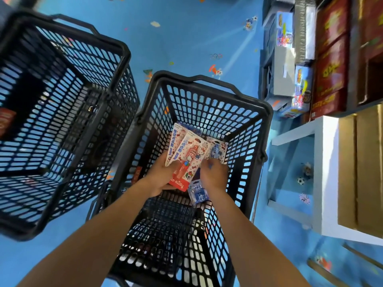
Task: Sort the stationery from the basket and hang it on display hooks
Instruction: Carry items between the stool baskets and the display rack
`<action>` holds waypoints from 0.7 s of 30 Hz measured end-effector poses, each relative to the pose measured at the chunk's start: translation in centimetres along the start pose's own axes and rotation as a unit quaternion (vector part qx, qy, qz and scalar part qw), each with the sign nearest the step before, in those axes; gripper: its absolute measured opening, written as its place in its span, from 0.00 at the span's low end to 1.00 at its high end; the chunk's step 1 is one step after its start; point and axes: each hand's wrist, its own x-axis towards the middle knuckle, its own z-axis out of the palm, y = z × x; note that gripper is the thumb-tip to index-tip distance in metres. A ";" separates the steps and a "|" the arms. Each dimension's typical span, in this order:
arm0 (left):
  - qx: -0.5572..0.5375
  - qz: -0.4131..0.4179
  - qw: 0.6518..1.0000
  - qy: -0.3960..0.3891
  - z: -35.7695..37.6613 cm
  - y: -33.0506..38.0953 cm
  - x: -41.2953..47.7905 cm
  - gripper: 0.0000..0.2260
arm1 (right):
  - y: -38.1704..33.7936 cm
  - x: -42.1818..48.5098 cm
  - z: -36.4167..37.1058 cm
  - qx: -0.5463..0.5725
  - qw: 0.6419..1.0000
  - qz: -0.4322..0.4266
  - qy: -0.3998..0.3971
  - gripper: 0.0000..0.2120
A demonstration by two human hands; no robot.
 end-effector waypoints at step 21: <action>0.002 0.054 0.994 0.100 -0.2 0.0 -0.5 0.14 | -0.8 -2.6 -0.9 0.031 0.984 -0.125 0.124 0.09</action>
